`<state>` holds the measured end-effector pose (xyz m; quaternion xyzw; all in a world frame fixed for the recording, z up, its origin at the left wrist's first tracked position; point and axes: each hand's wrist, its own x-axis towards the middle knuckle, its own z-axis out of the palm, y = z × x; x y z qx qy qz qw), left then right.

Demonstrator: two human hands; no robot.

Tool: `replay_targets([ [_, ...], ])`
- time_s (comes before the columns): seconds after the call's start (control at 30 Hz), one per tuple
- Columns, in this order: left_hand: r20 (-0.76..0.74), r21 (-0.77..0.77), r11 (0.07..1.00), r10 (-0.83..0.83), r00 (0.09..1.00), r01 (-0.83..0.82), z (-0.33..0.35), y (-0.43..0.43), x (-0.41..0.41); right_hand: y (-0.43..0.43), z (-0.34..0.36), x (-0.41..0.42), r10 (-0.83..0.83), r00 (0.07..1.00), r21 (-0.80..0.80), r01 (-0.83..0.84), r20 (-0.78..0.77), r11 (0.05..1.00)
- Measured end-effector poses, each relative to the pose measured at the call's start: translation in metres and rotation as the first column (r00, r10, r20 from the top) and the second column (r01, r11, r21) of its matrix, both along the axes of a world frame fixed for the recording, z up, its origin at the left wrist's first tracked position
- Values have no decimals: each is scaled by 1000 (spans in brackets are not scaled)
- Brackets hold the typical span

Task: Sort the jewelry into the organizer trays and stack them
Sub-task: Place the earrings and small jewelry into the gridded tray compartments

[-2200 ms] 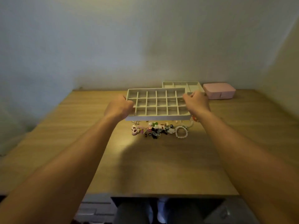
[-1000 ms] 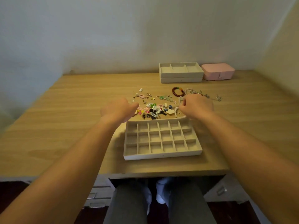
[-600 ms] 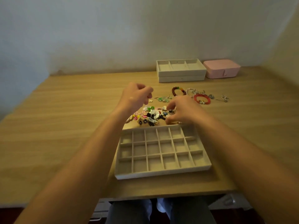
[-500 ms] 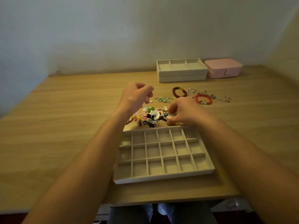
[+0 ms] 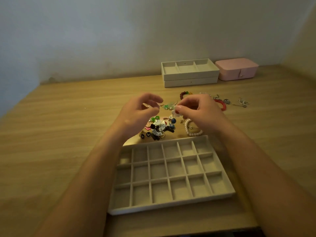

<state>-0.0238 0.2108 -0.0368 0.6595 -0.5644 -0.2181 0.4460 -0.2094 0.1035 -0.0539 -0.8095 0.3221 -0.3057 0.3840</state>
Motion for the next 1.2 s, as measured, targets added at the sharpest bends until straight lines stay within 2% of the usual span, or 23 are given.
replay_targets([
  [0.1,-27,74,989,-124,992,126,0,4,-3,8,5,-1,35,985,177,-66,171,982],
  [0.23,-212,65,969,-221,952,239,-3,3,-9,16,8,2,37,924,364,-187,381,912],
  [0.4,-379,2,985,-158,912,172,-3,5,-16,21,9,4,-8,850,491,-297,527,819],
  [0.53,-500,-67,991,-130,856,112,1,8,-12,21,10,2,-51,843,535,-291,535,793],
  [0.7,-598,-126,992,-66,799,-13,5,11,-11,26,9,0,55,928,472,-237,368,849],
  [0.77,-600,-122,991,-35,799,-48,5,13,-11,30,8,2,108,942,453,-250,316,856],
  [0.87,-571,-128,988,-4,821,-84,6,15,-10,34,6,6,75,966,363,-164,246,917],
  [1.07,-382,-132,991,-30,924,-22,4,14,-17,34,9,5,81,922,162,-152,378,975],
  [1.2,-305,-137,990,-60,950,18,5,15,-21,38,7,8,114,925,68,-148,361,987],
])
